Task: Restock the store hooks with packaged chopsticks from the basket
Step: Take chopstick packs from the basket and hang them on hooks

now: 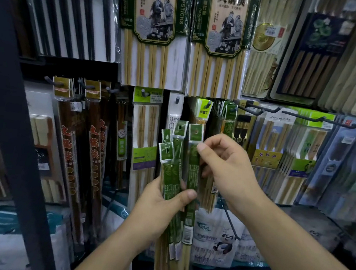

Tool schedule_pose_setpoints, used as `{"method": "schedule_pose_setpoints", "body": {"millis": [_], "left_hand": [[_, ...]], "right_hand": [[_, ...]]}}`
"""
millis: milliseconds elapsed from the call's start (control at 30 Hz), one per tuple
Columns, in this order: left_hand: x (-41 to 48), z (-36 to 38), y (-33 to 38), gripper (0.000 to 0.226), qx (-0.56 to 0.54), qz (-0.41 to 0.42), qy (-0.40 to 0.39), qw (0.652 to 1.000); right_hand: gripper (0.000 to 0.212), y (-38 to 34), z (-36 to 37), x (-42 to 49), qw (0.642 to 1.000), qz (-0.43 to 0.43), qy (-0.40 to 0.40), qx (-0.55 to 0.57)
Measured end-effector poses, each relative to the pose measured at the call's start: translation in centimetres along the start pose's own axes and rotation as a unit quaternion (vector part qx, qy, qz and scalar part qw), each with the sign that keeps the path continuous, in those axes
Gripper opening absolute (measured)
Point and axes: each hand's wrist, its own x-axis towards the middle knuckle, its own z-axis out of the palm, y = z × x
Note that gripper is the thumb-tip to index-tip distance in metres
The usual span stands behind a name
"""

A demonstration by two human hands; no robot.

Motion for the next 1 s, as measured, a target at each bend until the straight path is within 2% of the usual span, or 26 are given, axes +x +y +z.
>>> {"method": "schedule_pose_setpoints", "body": {"millis": [100,200,400,600,833,1000], "left_hand": [[0.2,-0.1,-0.1,0.03,-0.036,-0.009,0.024,0.999],[0.2,-0.1,0.2,0.04,-0.084,-0.012,0.009,0.996],[0.3,-0.5,-0.1,0.058,-0.035,-0.006,0.002,0.999],[0.4,-0.6,-0.3,0.043,-0.044,-0.017,-0.01,0.999],[0.2,-0.5,0.1,0.048,-0.074,-0.013,-0.015,0.997],[0.1,-0.5,0.4,0.053,-0.1,-0.031,-0.02,0.994]], "right_hand": [[0.011,-0.3,-0.9,0.6,0.998,0.011,0.053,0.025],[0.005,-0.8,-1.9,1.8,0.989,0.013,0.124,0.075],[0.013,-1.1,-2.9,3.6,0.978,0.008,0.193,0.078],[0.015,-1.3,-3.1,4.3,0.978,0.029,0.199,0.059],[0.023,-1.7,-2.8,4.6,0.979,0.031,0.197,0.048],[0.02,-0.7,-2.9,5.0,0.978,0.031,0.205,-0.02]]}}
